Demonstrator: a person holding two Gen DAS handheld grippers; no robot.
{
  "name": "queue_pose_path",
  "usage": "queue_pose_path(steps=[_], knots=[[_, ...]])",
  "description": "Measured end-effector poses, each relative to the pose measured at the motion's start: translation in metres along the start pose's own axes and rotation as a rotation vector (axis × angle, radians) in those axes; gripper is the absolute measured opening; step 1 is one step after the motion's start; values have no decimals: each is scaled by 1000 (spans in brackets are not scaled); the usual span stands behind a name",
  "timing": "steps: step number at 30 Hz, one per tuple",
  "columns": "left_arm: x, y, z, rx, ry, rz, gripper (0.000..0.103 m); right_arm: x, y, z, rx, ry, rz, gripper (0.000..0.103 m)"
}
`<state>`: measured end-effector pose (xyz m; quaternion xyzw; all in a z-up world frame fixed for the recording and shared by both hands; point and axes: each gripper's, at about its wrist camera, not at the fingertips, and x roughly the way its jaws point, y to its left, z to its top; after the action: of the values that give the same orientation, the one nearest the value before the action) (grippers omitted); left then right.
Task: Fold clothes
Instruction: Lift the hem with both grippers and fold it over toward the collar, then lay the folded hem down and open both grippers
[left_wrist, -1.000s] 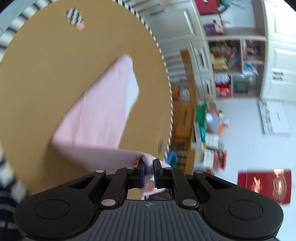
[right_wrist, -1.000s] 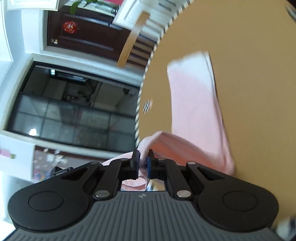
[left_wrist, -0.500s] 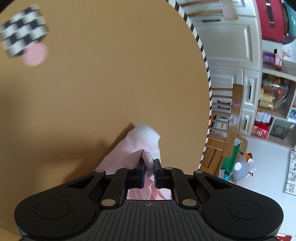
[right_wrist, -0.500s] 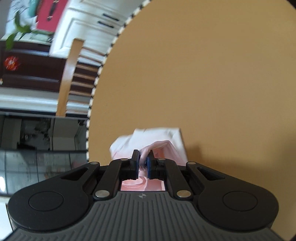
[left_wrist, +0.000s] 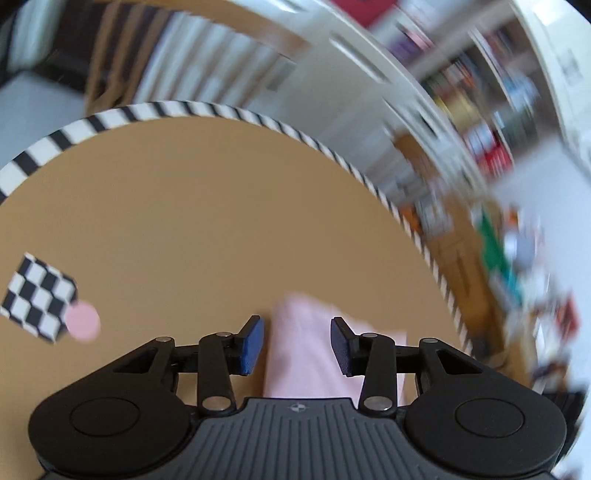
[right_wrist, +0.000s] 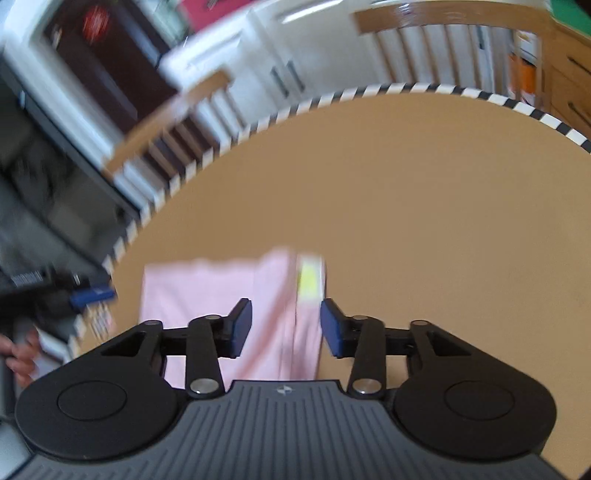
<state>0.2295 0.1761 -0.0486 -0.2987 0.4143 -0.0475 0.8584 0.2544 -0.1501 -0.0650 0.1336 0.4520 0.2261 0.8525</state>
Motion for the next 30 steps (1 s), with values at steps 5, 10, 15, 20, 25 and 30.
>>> queue_pose_path(steps=[5,10,15,20,25,30], knots=[[26,-36,-49,208,33,117,32,3,30,-43,-130,36,-16,33],[35,-37,-60,219,8,185,17,23,48,-48,-257,105,-101,5],[38,-29,-62,256,-11,221,15,2,36,-43,-184,83,-101,1],[46,-30,-61,278,-25,243,15,-19,15,-47,-145,84,-147,0],[38,-25,-52,225,-54,227,17,-20,9,-49,-84,117,-169,8],[30,-25,-35,206,-113,181,25,-33,12,-27,-33,-59,-111,12]])
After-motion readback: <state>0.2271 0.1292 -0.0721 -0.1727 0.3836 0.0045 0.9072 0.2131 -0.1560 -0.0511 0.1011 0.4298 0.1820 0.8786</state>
